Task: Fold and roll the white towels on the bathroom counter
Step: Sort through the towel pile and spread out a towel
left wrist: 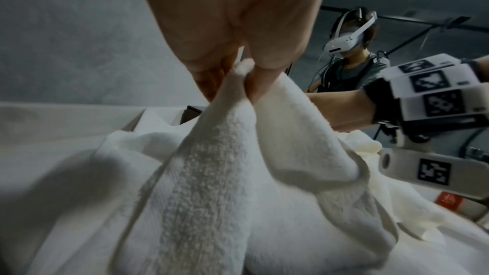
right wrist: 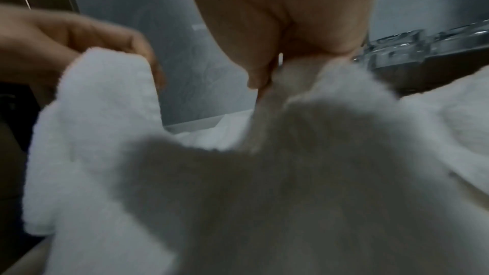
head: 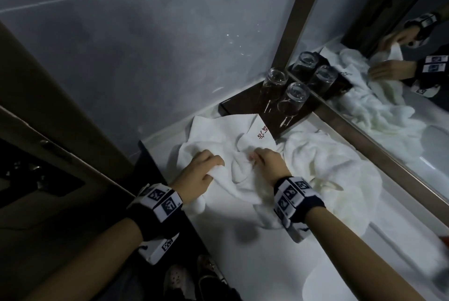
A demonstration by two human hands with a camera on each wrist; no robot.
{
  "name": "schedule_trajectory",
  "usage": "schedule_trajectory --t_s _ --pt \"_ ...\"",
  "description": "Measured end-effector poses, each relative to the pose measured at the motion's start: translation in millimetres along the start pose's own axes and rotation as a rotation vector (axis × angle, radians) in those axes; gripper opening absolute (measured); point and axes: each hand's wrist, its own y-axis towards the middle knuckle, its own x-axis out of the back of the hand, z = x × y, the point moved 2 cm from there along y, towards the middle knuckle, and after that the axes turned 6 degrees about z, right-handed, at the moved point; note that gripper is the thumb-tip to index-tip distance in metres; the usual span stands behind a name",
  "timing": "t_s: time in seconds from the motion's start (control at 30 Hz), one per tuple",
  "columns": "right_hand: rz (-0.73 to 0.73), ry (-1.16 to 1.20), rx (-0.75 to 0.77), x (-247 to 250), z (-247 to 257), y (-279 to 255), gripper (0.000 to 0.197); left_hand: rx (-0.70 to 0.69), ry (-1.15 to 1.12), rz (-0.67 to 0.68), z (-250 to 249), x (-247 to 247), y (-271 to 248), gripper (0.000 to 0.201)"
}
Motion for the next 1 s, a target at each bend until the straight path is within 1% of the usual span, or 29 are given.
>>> schedule_trajectory --t_s 0.03,0.07,0.13,0.23,0.3,0.4,0.47,0.5,0.53,0.57,0.6,0.63,0.67,0.73,0.77,0.8,0.83,0.87,0.93,1.0 --pt "-0.007 -0.002 0.000 -0.4 1.6 6.5 0.018 -0.008 0.025 -0.007 -0.8 -1.7 2.0 0.038" --pt "-0.005 -0.010 -0.008 -1.0 2.9 13.1 0.016 0.001 0.069 -0.013 0.0 -3.4 4.1 0.039" --pt "0.020 -0.035 -0.031 -1.8 5.4 23.7 0.026 0.087 0.201 -0.015 6.6 -6.0 7.1 0.039" --pt "0.081 -0.103 -0.060 -0.2 10.1 35.5 0.045 0.273 0.340 -0.018 24.0 -3.3 7.9 0.028" --pt "0.131 -0.138 -0.104 -0.6 10.6 41.4 0.049 0.326 0.335 -0.015 35.6 -1.0 5.2 0.037" --pt "0.126 -0.165 -0.078 -1.1 7.5 45.3 0.031 0.359 0.290 0.002 49.1 4.5 -0.9 0.058" --pt "0.108 -0.053 -0.035 -1.2 4.6 39.7 0.031 0.404 0.226 -0.001 57.6 10.9 -5.1 0.061" --pt "0.076 0.017 -0.013 -0.2 3.1 35.9 0.027 0.429 0.212 0.007 61.1 14.5 -6.4 0.058" --pt "0.024 0.054 0.012 1.8 2.9 30.7 0.024 0.447 0.239 0.027 63.4 16.9 -6.9 0.050" --pt "-0.028 0.058 0.043 4.6 4.0 24.2 0.026 0.444 0.288 0.046 64.0 18.5 -6.3 0.039" --pt "-0.053 0.061 0.094 7.2 6.1 17.8 0.031 0.417 0.312 0.050 62.4 19.5 -4.5 0.029" --pt "-0.048 0.076 0.171 9.9 10.0 9.9 0.038 0.348 0.289 0.022 57.0 20.1 -1.4 0.024" --pt "-0.020 0.086 0.263 12.9 16.8 1.3 0.043 0.246 0.229 -0.025 47.6 21.0 2.8 0.026" --pt "0.059 0.074 0.415 18.1 32.2 -15.7 0.045 -0.001 0.129 -0.096 19.3 23.5 15.1 0.046" --pt "0.092 0.073 0.459 20.1 38.9 -22.9 0.043 -0.109 0.135 -0.094 3.6 24.7 22.0 0.057" --pt "0.109 0.089 0.491 21.9 45.5 -29.5 0.041 -0.200 0.158 -0.076 -11.8 24.9 28.6 0.062" --pt "0.117 0.111 0.513 24.1 51.8 -36.3 0.039 -0.273 0.169 -0.055 -25.9 24.3 34.6 0.060" --pt "0.115 0.125 0.531 26.7 58.1 -42.9 0.038 -0.317 0.135 -0.034 -36.4 23.0 38.8 0.055" --pt "0.099 0.141 0.537 33.2 67.1 -53.4 0.036 -0.328 -0.062 0.023 -50.5 23.5 40.9 0.042" --pt "0.076 0.166 0.490 40.8 70.9 -62.5 0.041 -0.306 -0.207 0.050 -51.9 26.1 39.2 0.041"
